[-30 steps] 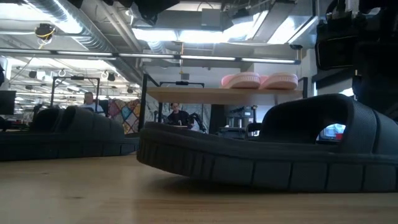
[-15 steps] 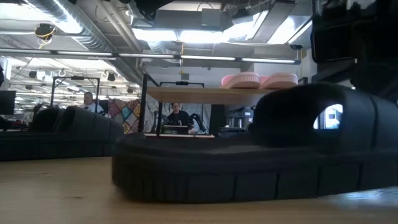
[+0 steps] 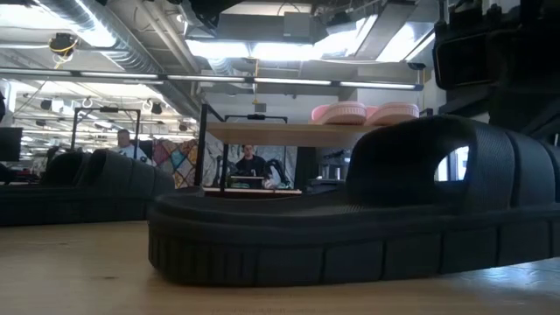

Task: Pick and place slides into the shelf
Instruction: Put the right black slide under the shelf

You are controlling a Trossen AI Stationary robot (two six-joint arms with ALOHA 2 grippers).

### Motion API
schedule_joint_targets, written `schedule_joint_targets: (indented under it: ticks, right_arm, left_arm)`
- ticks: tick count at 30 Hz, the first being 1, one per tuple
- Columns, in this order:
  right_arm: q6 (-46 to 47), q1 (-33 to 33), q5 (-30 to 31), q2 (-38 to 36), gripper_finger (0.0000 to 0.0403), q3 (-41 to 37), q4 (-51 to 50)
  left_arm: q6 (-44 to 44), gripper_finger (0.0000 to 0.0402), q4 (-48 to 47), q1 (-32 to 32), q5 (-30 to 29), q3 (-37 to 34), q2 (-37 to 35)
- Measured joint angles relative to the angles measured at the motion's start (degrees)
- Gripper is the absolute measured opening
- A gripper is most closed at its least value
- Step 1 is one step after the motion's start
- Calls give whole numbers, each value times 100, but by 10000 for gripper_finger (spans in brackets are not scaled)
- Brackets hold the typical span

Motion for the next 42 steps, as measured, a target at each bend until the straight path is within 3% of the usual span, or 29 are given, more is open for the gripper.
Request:
schedule_joint_targets:
  ticks: [6, 10, 17, 24, 33, 42]
  right_arm:
    - [-298, -66, -13, -341, 2, 0, -226]
    - [-412, -189, -46, -901, 1, 0, -908]
    - [-763, -445, -110, -2246, 0, -2, -1576]
    - [-1004, -923, -105, -3394, 0, -2, -1728]
    - [-1123, -1523, -295, -4132, 0, -2, -1797]
    - [-1126, -1802, -339, -4286, 0, 0, -1774]
  left_arm:
    - [155, 259, -2, -24, -8, 0, 0]
    - [973, 259, 5, -190, -168, 0, 0]
    - [2654, 259, 277, -831, -1565, 0, 2]
    - [4359, 259, 466, -1635, -3539, 0, 2]
    - [5202, 259, 477, -2079, -4382, 2, 398]
    - [5914, 259, 1046, -2098, -4924, 2, 1233]
